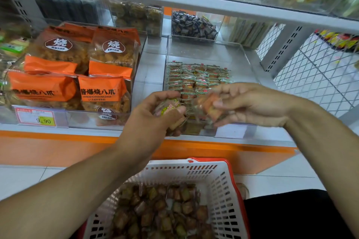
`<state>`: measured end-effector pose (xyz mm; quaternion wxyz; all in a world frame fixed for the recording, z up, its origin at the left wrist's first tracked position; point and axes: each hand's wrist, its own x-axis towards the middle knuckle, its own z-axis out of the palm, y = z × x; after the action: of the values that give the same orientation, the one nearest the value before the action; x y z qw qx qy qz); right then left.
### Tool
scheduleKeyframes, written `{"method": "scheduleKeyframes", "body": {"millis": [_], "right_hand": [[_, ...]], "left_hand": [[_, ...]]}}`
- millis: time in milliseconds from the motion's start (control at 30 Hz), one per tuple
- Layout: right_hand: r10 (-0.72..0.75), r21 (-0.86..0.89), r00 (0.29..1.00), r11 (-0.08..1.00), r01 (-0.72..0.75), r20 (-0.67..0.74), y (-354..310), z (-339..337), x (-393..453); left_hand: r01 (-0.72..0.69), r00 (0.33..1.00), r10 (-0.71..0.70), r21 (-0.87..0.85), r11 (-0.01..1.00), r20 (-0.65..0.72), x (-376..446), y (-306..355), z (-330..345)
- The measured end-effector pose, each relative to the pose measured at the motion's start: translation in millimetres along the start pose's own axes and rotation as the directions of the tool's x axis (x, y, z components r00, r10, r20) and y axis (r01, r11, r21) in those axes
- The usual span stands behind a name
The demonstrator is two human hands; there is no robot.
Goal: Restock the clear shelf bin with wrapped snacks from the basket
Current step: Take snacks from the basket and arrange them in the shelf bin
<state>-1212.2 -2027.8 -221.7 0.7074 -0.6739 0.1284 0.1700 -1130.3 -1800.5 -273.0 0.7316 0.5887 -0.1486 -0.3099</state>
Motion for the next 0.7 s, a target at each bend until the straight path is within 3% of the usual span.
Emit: {"method": "scheduleKeyframes", "body": {"millis": [100, 167, 467, 700], "right_hand": [[-0.041, -0.06, 0.978, 0.998, 0.03, -0.205, -9.6, -25.6, 1.1], [0.013, -0.028, 0.96, 0.999, -0.021, -0.28, -7.3, -36.7, 9.0], [0.272, -0.188, 0.915, 0.923, -0.335, -0.299, 16.3, -37.3, 49.6], [0.304, -0.052, 0.919, 0.944, -0.326, -0.252, 26.8, -34.7, 59.2]], "left_hand": [[0.015, 1.0, -0.015, 0.031, 0.999, -0.019, 3.8, -1.7, -1.3], [0.051, 0.998, -0.05, 0.06, 0.997, -0.026, 3.8, -4.4, 0.1], [0.125, 0.992, -0.125, 0.119, 0.985, -0.01, 3.5, -12.3, 4.7], [0.139, 0.99, -0.143, 0.141, 0.98, 0.018, 5.5, -17.4, 4.2]]}}
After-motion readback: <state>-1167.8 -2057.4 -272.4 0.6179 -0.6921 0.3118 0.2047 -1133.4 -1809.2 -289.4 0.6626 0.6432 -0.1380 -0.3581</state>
